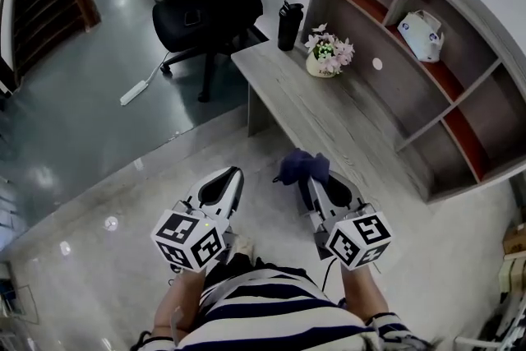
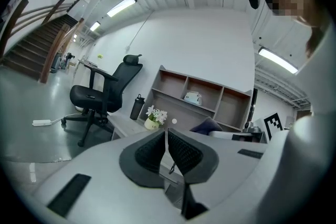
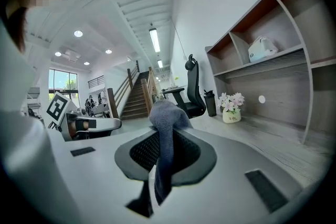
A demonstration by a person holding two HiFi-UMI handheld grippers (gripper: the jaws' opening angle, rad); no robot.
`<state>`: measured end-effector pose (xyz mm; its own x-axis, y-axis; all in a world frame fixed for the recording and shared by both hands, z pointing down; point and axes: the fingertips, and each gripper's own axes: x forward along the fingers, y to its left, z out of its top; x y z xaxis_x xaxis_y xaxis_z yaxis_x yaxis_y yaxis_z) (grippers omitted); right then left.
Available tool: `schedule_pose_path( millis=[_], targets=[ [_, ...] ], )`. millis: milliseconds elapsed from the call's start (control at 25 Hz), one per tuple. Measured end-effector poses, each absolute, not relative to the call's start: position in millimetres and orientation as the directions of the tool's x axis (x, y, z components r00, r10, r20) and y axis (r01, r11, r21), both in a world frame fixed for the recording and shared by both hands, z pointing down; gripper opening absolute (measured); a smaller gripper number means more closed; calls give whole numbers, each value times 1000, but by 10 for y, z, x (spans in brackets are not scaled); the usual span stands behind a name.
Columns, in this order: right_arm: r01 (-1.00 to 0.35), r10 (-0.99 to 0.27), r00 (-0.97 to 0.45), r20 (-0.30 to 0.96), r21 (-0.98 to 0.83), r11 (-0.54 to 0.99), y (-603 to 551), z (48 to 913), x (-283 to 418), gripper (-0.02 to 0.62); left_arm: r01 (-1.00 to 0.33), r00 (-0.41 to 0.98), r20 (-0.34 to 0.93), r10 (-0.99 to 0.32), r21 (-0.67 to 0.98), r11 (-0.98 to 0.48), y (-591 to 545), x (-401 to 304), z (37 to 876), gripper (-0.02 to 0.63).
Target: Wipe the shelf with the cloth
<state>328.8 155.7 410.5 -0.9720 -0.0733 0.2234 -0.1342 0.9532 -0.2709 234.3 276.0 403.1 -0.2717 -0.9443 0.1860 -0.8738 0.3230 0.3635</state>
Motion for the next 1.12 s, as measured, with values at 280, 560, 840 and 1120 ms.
schedule_pose_path(
  millis=[280, 560, 840, 1120],
  targets=[
    [-157, -94, -966, 241, -256, 954, 1647, 4113, 2785, 57, -883, -228, 195, -954, 372, 287, 2797, 1869, 4087, 31],
    [-161, -97, -960, 261, -237, 958, 1716, 4124, 2443, 57, -865, -226, 214, -951, 405, 296, 2907, 1502, 4233, 30],
    [-173, -108, -956, 272, -225, 959, 1524, 4156, 2126, 57, -866, -200, 212, -957, 419, 274, 2696, 1217, 4295, 31],
    [-161, -100, -962, 254, -230, 960, 1235, 4169, 1643, 57, -871, -201, 208, -957, 408, 272, 2370, 762, 4299, 31]
  ],
)
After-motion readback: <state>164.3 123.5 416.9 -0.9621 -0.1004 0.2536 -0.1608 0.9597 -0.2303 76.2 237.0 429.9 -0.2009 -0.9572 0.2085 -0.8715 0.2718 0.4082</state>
